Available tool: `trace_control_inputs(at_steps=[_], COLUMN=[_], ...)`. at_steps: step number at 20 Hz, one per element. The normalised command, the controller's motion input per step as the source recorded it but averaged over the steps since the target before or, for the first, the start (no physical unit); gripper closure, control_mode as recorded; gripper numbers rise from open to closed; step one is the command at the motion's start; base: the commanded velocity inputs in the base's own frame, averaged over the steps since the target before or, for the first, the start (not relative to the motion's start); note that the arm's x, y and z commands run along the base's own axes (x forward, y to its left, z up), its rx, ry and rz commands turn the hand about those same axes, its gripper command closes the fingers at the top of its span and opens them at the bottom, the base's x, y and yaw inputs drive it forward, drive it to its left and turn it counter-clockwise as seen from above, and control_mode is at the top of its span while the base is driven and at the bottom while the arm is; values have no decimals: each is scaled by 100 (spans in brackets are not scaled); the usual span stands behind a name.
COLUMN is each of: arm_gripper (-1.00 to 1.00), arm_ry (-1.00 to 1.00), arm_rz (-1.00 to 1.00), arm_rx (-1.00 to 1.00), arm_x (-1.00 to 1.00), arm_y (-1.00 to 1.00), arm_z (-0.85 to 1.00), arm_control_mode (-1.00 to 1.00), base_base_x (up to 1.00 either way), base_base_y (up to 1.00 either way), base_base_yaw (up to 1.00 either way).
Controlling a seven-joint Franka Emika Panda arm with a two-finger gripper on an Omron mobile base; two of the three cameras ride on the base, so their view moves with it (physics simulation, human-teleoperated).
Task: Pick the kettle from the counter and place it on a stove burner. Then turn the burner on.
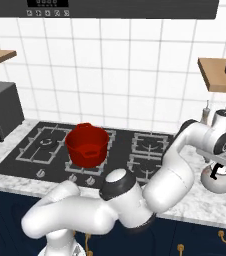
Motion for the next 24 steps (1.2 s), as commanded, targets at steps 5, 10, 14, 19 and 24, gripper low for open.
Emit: trace_control_inputs(at_steps=[5, 10, 14, 19, 24], arm_gripper=[100, 100, 100, 100, 100], arm_ry=[-3, -4, -20, -18, -15], arm_rz=[-2, 0, -1, -9, -15], arm_rx=[0, 0, 4, 3, 1], arm_x=[17, 0, 0, 0, 6], arm_y=[-18, 5, 77, 100, 100], arm_z=[-32, 0, 2, 2, 13], arm_control_mode=[-100, -100, -100, -100, -100], base_base_x=[0, 0, 0, 0, 0], base_base_y=[0, 0, 0, 0, 0], base_base_yaw=[0, 0, 0, 0, 0])
